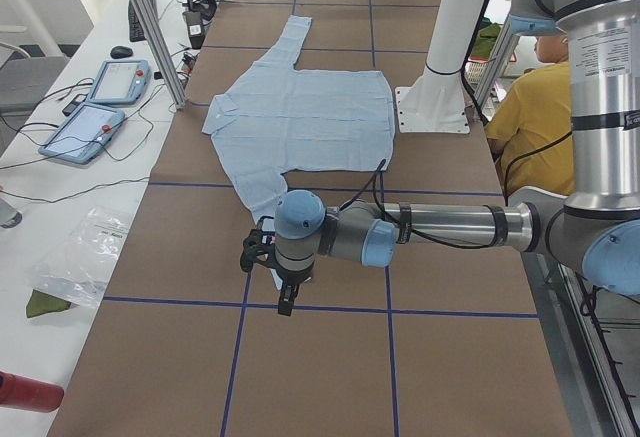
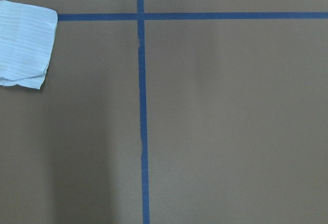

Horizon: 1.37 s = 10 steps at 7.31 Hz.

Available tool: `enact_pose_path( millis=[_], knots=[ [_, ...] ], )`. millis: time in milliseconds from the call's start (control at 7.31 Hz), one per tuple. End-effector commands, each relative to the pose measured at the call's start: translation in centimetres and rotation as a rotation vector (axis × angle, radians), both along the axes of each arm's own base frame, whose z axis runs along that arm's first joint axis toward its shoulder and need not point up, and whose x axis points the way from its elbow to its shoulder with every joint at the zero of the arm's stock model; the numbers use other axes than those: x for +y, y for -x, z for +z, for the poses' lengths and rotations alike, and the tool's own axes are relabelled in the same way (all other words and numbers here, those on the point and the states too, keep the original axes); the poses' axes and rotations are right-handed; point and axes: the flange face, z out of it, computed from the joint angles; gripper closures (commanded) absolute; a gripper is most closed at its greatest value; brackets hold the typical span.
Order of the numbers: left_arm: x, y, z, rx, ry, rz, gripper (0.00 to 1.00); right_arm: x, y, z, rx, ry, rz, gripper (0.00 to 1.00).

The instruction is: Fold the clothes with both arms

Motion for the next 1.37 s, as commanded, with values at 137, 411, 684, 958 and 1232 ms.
enact_pose_path(
  millis=[137, 411, 684, 958, 1232],
  knots=[
    [-0.3, 0.0, -1.0, 0.002, -0.081, 0.0, 0.0, -0.4, 0.0, -0.5, -0.003, -0.014, 0.0, 0.0],
    [-0.2, 0.1, -1.8, -0.005, -0.229, -0.002, 0.0, -0.8, 0.0, -3.0, 0.002, -0.07, -0.001, 0.0],
    [-0.5, 0.1, -3.6, -0.003, -0.402, -0.011, 0.0, -1.0, 0.1, -4.4, -0.009, -0.095, -0.002, 0.0],
    [0.0, 0.4, -3.2, -0.002, -0.54, -0.01, 0.0, -2.7, 0.1, -6.2, -0.011, -0.132, 0.008, 0.0],
    [0.7, 1.0, -6.2, -0.005, -0.813, -0.034, 0.0, -4.5, 0.1, -7.4, -0.003, -0.216, 0.011, 0.0]
  ],
)
